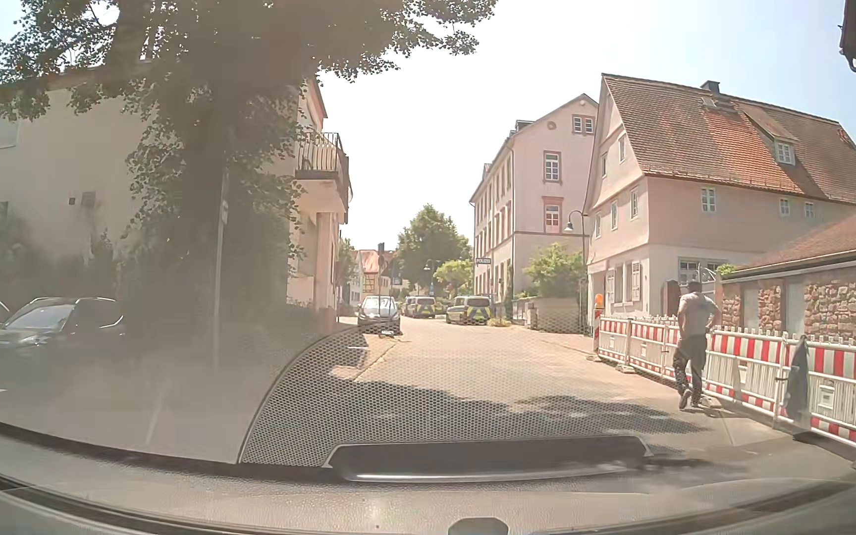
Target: Follow the waypoints while adhering to traffic rules and regulations
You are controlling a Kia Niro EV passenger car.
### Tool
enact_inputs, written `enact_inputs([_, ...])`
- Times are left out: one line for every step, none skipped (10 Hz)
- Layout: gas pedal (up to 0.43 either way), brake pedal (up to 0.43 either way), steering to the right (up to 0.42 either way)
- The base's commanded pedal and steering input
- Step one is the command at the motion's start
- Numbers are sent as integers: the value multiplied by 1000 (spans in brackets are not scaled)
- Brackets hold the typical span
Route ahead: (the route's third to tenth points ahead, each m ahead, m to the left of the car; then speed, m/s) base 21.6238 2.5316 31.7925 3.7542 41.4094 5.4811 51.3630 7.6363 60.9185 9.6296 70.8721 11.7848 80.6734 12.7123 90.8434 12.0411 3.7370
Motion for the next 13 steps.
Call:
enact_inputs([67, 0, 39])
enact_inputs([67, 0, 38])
enact_inputs([67, 0, 38])
enact_inputs([67, 0, 38])
enact_inputs([67, 0, 38])
enact_inputs([67, 0, 37])
enact_inputs([67, 0, 36])
enact_inputs([67, 0, 35])
enact_inputs([67, 0, 35])
enact_inputs([67, 0, 36])
enact_inputs([67, 0, 37])
enact_inputs([67, 0, 42])
enact_inputs([67, 0, 45])
